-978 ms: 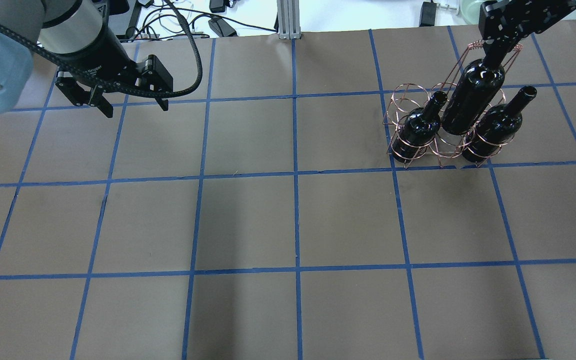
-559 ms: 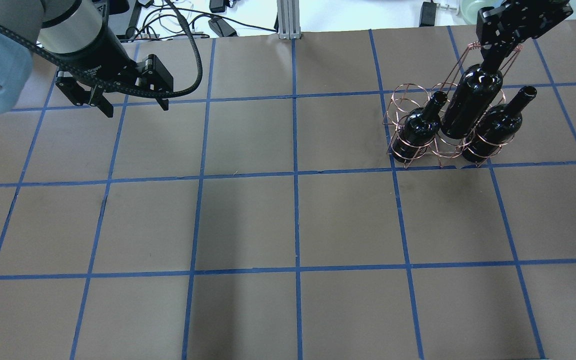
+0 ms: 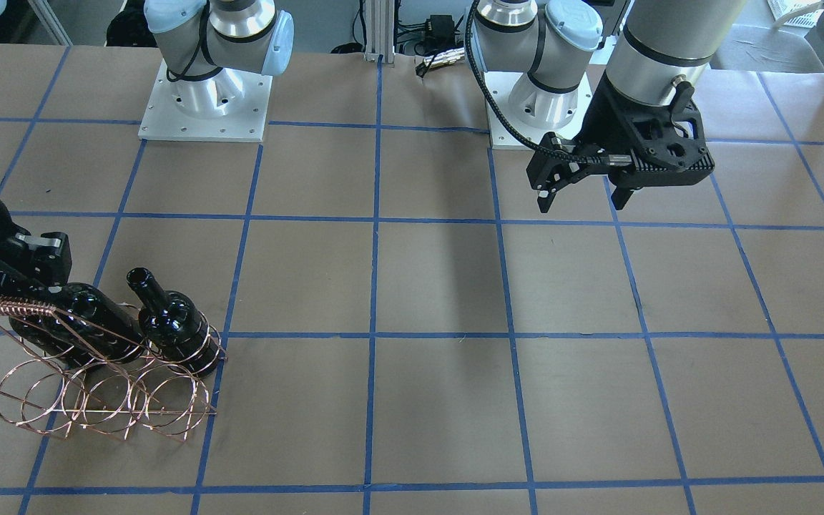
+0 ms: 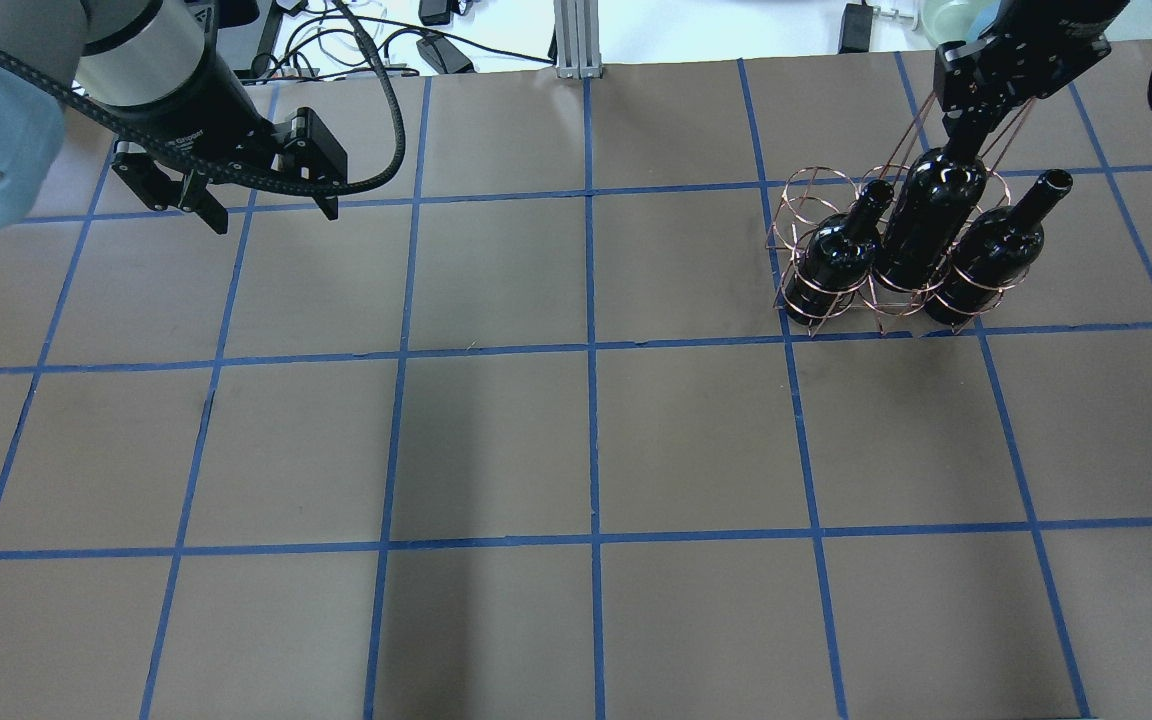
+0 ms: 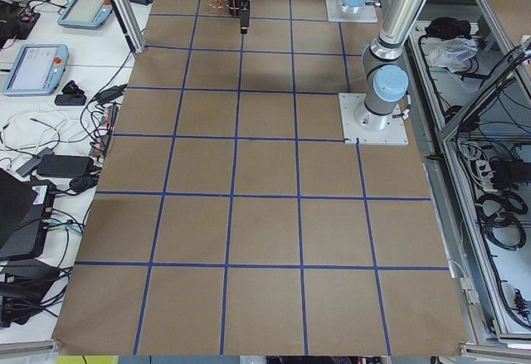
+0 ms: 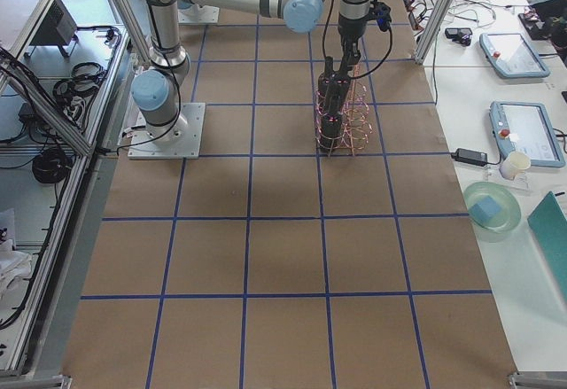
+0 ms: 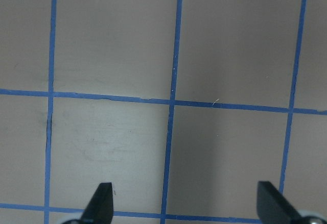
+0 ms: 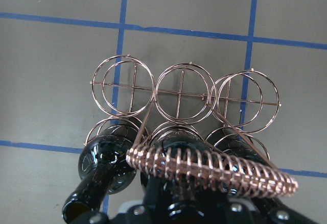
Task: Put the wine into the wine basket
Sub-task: 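Lower the bottle into the empty rack slot beside the other bottles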
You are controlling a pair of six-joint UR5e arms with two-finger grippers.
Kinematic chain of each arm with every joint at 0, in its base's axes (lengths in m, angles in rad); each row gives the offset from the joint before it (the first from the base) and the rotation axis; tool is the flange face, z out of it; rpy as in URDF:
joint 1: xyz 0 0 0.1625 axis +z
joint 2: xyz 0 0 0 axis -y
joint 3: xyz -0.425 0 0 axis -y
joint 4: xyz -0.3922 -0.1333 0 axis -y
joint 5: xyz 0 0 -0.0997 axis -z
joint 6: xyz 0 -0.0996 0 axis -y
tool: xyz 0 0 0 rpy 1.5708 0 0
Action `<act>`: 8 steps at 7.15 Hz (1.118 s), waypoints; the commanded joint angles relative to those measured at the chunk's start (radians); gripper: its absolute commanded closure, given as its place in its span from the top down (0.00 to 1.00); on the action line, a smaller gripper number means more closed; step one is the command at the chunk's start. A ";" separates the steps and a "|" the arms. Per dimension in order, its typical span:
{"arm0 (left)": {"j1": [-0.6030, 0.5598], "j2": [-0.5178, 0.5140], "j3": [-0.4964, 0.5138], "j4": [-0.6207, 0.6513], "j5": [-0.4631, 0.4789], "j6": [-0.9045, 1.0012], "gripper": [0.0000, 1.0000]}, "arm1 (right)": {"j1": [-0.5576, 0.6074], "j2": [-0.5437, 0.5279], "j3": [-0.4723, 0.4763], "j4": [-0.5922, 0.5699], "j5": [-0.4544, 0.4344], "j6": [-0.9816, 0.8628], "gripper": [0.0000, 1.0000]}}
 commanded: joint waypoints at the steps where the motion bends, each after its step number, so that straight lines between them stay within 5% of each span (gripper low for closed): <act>1: 0.000 0.002 0.000 0.000 0.000 0.003 1.00 | 0.000 0.008 0.068 -0.068 -0.001 0.001 0.00; 2: 0.000 0.002 0.000 0.000 0.000 0.003 1.00 | 0.000 0.008 0.068 -0.068 -0.003 -0.001 0.00; 4: 0.000 0.002 0.000 0.002 0.002 0.003 1.00 | 0.001 -0.006 0.068 -0.071 -0.011 -0.003 0.82; 5: 0.000 -0.006 0.000 0.026 0.002 0.004 1.00 | 0.002 -0.029 0.068 -0.058 -0.003 -0.004 0.99; 8: 0.000 0.003 0.000 0.040 0.000 0.007 1.00 | 0.014 -0.255 0.047 0.170 -0.011 0.011 1.00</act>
